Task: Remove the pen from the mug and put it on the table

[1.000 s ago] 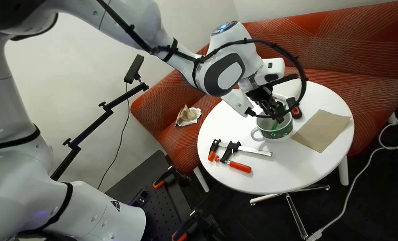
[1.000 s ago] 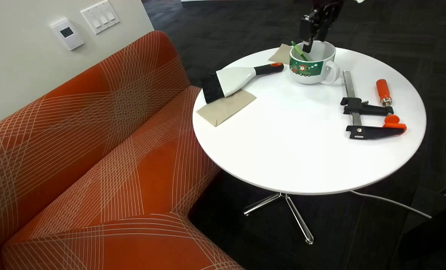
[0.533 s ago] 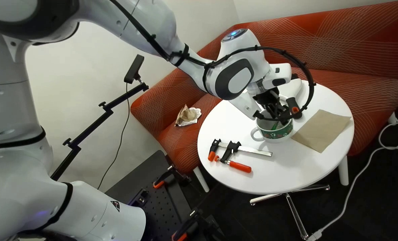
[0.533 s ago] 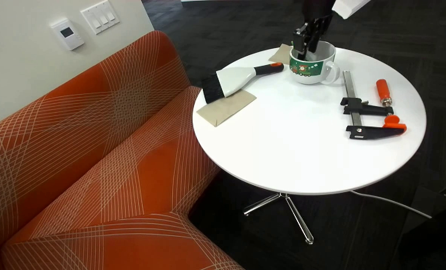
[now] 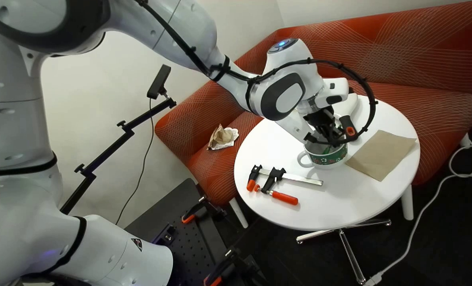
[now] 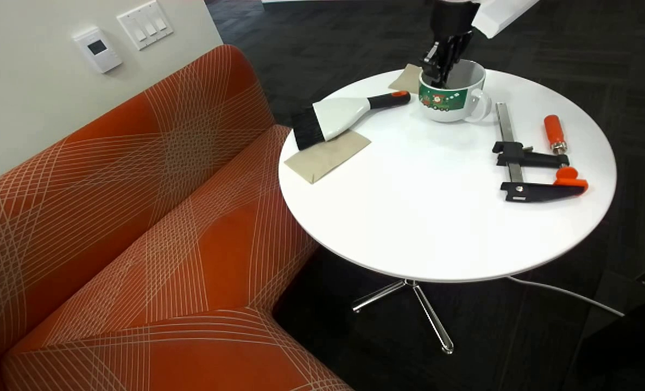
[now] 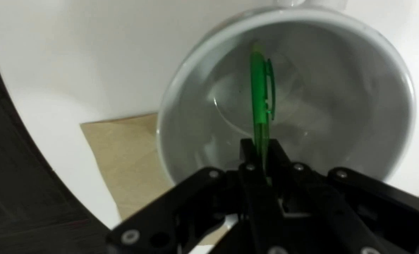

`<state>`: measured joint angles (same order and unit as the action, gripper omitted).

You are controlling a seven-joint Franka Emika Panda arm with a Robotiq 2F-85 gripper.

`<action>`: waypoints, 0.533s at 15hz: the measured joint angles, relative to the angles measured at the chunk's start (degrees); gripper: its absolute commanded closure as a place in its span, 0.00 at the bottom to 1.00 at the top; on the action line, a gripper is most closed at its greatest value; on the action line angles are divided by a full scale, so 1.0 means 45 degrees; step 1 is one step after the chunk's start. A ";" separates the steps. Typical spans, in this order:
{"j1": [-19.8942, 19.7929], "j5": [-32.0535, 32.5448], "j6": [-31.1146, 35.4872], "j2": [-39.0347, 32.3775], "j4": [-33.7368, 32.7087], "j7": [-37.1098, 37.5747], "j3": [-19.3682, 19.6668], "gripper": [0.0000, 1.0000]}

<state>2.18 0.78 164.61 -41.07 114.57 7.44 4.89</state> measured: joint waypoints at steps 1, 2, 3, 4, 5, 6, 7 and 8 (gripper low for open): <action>0.0027 0.0000 0.0001 0.0085 0.0046 0.0000 0.0016 0.97; 0.0101 0.0000 0.0018 0.0246 0.0147 0.0004 0.0077 0.97; 0.0225 0.0001 0.0099 0.0497 0.0326 0.0010 0.0183 0.97; 0.0379 0.0009 0.0247 0.0836 0.0589 0.0021 0.0309 0.97; 0.0574 0.0049 0.0425 0.1231 0.0904 0.0056 0.0465 0.97; 0.0804 0.0142 0.0618 0.1684 0.1271 0.0165 0.0645 0.97; 0.1055 0.0248 0.0819 0.2139 0.1639 0.0202 0.0827 0.97; 0.1308 0.0364 0.0946 0.2609 0.1996 0.0208 0.0997 0.97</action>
<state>8.07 2.42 168.87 -29.33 123.55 8.38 9.38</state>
